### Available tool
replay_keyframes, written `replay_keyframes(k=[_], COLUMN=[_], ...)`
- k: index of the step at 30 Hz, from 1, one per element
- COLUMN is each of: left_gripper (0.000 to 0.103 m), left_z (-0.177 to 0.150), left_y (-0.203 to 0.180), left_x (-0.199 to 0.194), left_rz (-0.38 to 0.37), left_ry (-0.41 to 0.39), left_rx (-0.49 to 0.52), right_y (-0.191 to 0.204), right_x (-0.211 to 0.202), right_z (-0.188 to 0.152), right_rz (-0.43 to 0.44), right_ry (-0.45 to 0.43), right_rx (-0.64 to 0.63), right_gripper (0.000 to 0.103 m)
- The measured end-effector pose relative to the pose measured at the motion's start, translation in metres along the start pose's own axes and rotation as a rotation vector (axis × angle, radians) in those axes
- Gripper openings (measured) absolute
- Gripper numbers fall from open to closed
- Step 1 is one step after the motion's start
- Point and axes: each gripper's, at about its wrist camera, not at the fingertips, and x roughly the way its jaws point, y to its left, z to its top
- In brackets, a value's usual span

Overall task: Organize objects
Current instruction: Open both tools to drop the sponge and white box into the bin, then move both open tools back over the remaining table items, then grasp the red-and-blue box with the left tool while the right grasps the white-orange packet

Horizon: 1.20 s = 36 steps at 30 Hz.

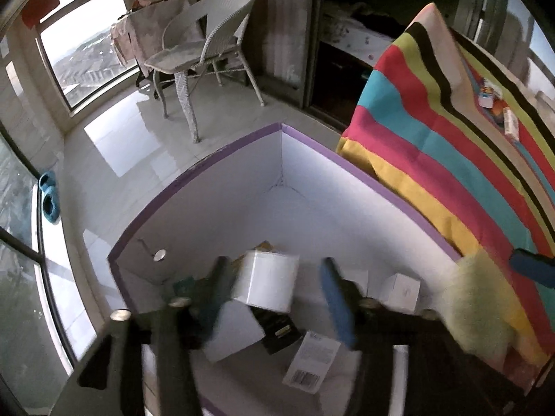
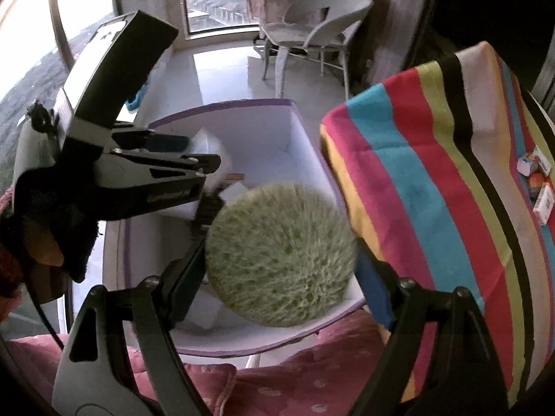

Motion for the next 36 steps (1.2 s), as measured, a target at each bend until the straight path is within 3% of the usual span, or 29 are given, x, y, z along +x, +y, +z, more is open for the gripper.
replay_keyframes(k=[3, 9, 17, 21, 30, 36], left_gripper=[0.075, 0.080, 0.084, 0.084, 0.084, 0.084], left_z=[0.012, 0.038, 0.059, 0.084, 0.165, 0.217], left_y=[-0.017, -0.085, -0.211, -0.269, -0.376, -0.416], left_x=[0.002, 0.010, 0.036, 0.045, 0.089, 0.111], left_rz=[-0.001, -0.108, -0.251, -0.305, -0.270, -0.269], left_ry=[-0.017, -0.046, -0.033, -0.043, -0.146, -0.193], left_rx=[-0.001, 0.080, 0.282, 0.358, 0.506, 0.485], right_y=[-0.024, -0.098, -0.267, -0.338, -0.466, -0.501], right_x=[0.002, -0.002, -0.001, 0.017, 0.054, 0.064], right_z=[-0.002, -0.013, -0.050, -0.053, -0.031, -0.017], right_rz=[-0.006, -0.094, -0.349, -0.442, -0.447, -0.440], right_ry=[-0.006, -0.037, 0.017, 0.056, 0.015, -0.016], right_rx=[0.052, 0.211, 0.523, 0.575, 0.712, 0.728], right_gripper=[0.086, 0.086, 0.086, 0.086, 0.088, 0.088])
